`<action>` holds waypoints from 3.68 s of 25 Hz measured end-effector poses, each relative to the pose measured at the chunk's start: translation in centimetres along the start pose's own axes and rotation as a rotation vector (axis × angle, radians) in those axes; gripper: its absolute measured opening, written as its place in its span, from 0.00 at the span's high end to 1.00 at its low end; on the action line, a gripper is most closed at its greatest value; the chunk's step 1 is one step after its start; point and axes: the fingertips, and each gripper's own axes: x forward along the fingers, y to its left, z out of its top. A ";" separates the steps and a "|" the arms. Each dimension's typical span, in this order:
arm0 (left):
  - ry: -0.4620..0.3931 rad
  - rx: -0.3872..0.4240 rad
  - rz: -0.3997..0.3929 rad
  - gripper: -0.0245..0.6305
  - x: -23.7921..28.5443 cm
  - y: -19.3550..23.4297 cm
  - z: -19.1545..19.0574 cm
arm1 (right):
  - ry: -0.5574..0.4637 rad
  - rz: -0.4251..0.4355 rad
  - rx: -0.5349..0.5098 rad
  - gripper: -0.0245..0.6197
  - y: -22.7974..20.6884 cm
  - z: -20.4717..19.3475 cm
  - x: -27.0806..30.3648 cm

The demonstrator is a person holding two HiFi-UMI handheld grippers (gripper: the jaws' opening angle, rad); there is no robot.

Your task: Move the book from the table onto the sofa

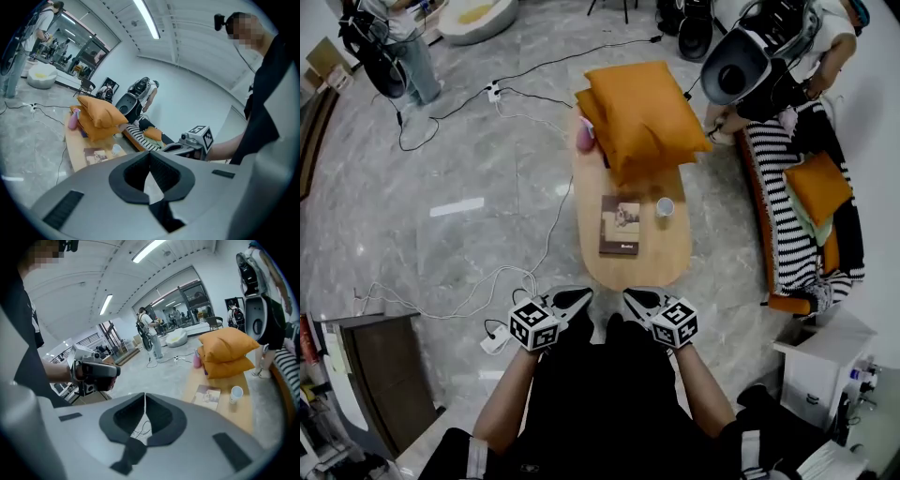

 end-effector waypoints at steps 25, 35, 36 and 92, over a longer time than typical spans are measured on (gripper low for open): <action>0.039 -0.168 0.124 0.95 8.1 12.6 -3.6 | 0.205 0.010 0.023 0.93 -15.5 -6.1 5.5; 0.013 -0.267 0.162 0.95 12.0 21.2 -10.4 | 0.215 -0.008 0.025 0.93 -23.5 -10.2 13.4; 0.010 -0.279 0.167 0.95 12.4 22.0 -11.1 | 0.211 -0.018 0.039 0.93 -24.5 -10.5 14.3; -0.187 -0.914 -0.020 0.74 14.0 32.0 -27.1 | 0.254 -0.058 0.081 0.40 -25.6 -17.7 29.2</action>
